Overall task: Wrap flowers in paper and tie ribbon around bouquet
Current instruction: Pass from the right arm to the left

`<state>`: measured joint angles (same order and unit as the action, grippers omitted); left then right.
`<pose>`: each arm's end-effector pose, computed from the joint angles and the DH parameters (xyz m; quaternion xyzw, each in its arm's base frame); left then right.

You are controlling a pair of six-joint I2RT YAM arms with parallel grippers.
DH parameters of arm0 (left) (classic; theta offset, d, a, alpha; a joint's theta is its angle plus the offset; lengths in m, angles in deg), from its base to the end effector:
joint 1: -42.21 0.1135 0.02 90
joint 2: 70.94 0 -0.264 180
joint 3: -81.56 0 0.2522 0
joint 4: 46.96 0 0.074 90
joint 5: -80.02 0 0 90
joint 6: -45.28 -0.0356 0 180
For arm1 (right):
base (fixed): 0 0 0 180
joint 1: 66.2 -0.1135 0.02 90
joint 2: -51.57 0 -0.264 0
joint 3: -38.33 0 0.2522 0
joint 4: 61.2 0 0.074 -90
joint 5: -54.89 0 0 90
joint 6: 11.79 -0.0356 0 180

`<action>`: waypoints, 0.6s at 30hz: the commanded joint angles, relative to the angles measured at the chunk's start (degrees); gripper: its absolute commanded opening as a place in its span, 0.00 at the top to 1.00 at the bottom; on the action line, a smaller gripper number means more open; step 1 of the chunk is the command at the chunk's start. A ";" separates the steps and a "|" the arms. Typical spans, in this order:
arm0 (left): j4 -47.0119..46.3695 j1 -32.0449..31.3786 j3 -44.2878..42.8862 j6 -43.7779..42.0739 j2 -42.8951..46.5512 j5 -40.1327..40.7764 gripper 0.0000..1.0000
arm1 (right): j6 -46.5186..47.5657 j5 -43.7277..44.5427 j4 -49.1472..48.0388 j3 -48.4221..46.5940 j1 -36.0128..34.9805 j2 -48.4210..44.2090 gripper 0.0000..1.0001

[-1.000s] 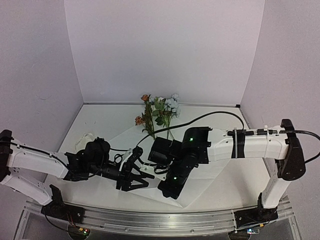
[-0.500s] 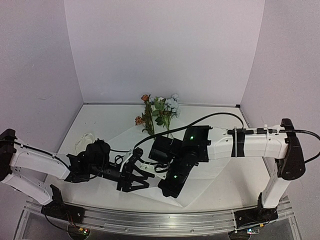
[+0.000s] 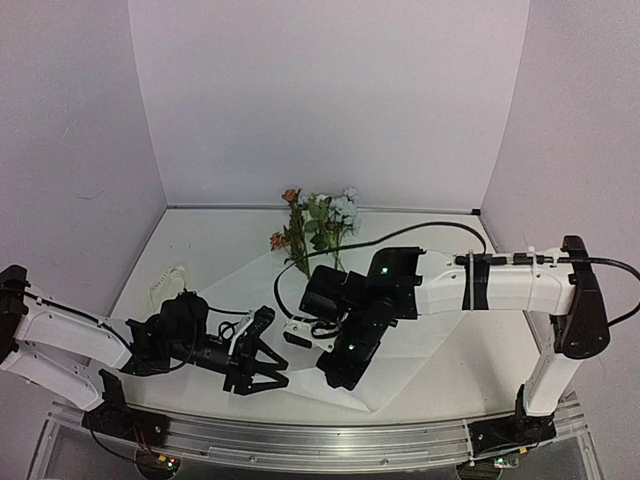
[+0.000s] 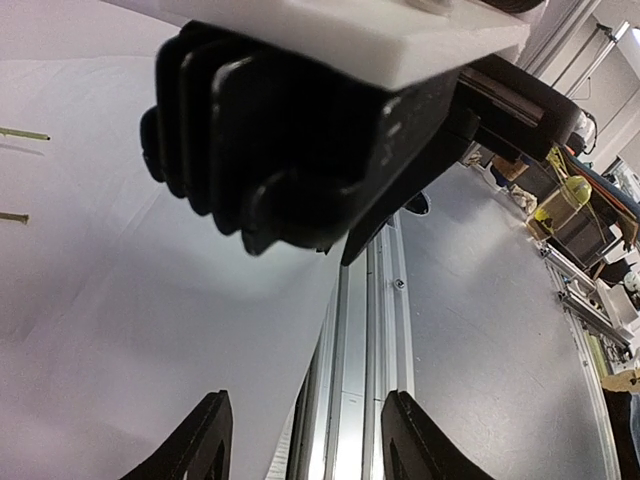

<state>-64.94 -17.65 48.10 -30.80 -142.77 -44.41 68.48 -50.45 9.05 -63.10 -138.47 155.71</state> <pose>0.0992 -0.2110 0.1718 0.4616 0.6562 -0.5216 0.2902 0.1031 0.3535 0.2540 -0.5257 0.8275 0.1959 0.0242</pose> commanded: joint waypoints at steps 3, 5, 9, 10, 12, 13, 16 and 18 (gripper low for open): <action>-2.68 -0.26 -2.05 -1.67 -1.37 -0.90 0.47 | -0.99 0.12 -0.50 -2.96 0.15 0.94 1.00; -2.74 -0.26 -2.46 -2.16 -2.14 -0.58 0.47 | -1.08 0.07 -0.50 -2.87 0.19 0.89 1.00; -2.91 -0.26 -3.48 -3.46 -3.51 0.30 0.48 | -1.22 -0.19 -0.50 -3.00 0.14 0.75 1.00; -3.01 -0.25 -3.75 -3.64 -3.80 0.40 0.48 | -1.25 -0.23 -0.47 -2.96 0.18 0.69 1.00; -3.19 -0.26 -4.21 -3.87 -4.53 0.32 0.51 | -1.26 -0.01 -0.49 -2.73 0.19 0.70 1.00; -3.27 -0.26 -4.43 -3.87 -4.85 0.18 0.52 | -1.26 0.17 -0.49 -2.63 0.20 0.71 1.00; -3.38 -0.26 -4.78 -3.57 -5.93 -0.19 0.61 | -1.43 0.59 -0.46 -2.59 0.19 0.88 0.99; -3.13 -0.23 -4.97 -3.31 -6.37 -0.40 0.72 | -1.82 1.28 -0.42 -2.52 0.23 0.92 0.98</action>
<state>-65.76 -17.65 45.37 -33.29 -148.06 -44.31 67.55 -50.58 8.96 -63.94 -138.48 155.81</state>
